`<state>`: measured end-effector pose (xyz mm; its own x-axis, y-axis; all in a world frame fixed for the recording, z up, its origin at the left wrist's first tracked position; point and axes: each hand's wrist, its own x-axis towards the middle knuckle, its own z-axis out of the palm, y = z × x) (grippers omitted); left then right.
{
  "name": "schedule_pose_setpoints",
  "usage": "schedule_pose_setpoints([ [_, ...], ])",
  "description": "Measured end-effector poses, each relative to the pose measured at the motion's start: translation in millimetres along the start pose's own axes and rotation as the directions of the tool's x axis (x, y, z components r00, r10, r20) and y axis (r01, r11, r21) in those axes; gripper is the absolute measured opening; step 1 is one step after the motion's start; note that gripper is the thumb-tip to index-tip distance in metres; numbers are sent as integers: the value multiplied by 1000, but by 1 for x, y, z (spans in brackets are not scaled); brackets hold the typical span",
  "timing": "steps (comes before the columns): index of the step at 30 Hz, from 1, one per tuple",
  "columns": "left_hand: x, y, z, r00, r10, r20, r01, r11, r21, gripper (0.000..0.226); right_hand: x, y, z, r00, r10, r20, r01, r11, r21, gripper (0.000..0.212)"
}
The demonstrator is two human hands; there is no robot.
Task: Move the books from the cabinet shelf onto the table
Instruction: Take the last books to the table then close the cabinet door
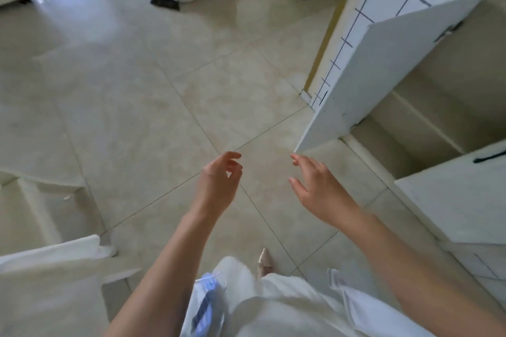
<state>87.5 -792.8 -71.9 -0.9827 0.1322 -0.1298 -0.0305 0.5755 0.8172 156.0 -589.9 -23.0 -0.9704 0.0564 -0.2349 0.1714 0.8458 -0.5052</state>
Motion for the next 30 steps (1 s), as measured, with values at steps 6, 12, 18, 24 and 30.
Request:
schedule_pose_setpoints([
  [6,85,62,61,987,60,149,-58,998,-19,21,34,65,-52,975,211,-74,-198,967,158,47],
  [12,179,134,108,949,128,289,-138,990,14,16,89,111,-95,909,389,-146,-329,889,317,47],
  [18,282,203,152,884,214,415,-224,974,-26,17,166,147,-142,819,550,-165,-423,772,475,47],
  [24,375,271,211,797,330,506,-316,941,-117,16,241,167,-180,755,651,-78,-456,607,650,57],
  [30,419,318,264,638,301,708,-358,931,-73,17,291,174,-204,711,700,67,-478,412,776,81],
])
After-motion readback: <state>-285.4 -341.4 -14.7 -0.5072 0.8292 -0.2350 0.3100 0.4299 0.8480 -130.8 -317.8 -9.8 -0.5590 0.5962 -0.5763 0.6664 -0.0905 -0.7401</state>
